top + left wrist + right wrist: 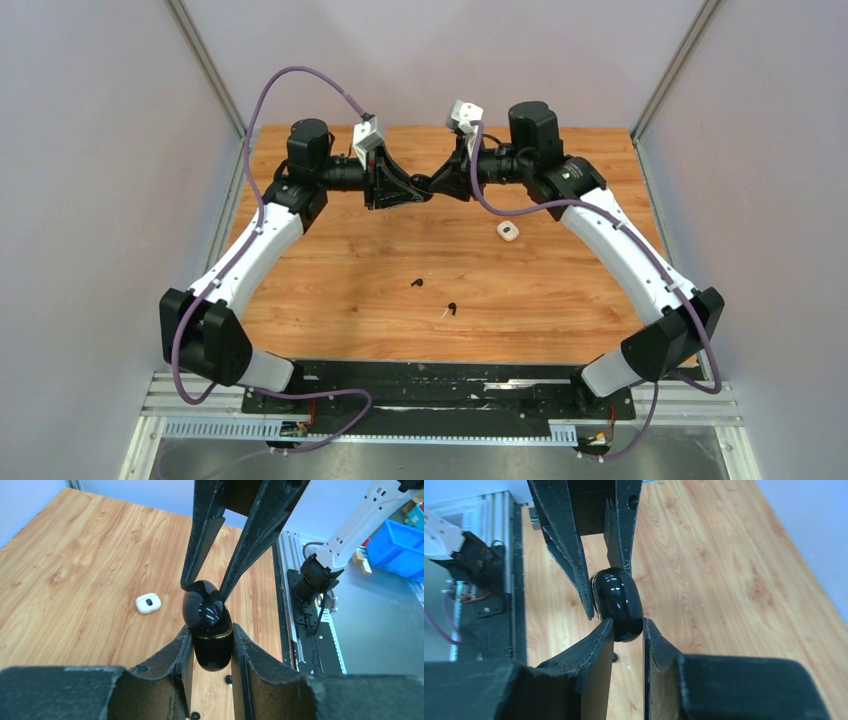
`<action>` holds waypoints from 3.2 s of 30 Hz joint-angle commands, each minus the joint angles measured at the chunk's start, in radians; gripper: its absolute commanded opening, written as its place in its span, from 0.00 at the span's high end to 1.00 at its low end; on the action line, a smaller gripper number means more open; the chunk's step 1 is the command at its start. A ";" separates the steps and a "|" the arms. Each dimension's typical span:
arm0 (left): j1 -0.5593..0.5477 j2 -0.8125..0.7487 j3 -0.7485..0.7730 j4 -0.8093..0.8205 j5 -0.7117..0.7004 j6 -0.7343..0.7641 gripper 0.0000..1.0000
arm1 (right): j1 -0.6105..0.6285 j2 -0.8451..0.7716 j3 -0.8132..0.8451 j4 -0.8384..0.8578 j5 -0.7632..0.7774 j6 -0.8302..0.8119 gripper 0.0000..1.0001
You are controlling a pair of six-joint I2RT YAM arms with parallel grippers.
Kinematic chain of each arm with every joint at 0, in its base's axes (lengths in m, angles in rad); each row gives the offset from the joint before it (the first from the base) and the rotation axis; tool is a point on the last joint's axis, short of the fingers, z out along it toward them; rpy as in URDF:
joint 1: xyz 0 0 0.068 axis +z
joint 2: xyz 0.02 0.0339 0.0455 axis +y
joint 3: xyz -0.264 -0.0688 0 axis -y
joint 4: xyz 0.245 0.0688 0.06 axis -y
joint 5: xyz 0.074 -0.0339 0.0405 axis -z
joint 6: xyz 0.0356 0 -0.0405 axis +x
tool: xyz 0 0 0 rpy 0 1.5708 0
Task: Insert the wireless bluetooth earbuds into the charging case
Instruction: Open the charging case, then adjust the charging case.
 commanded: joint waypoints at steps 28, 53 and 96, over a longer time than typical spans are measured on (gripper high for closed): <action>-0.033 -0.042 0.005 0.016 0.040 0.007 1.00 | 0.027 -0.143 -0.176 0.125 0.150 -0.052 0.66; -0.037 -0.060 -0.010 0.016 0.062 0.040 1.00 | 0.014 -0.078 -0.150 0.159 -0.057 0.037 0.78; -0.054 0.004 0.247 -0.462 -0.221 0.249 0.44 | 0.116 -0.099 -0.092 -0.018 0.189 -0.493 1.00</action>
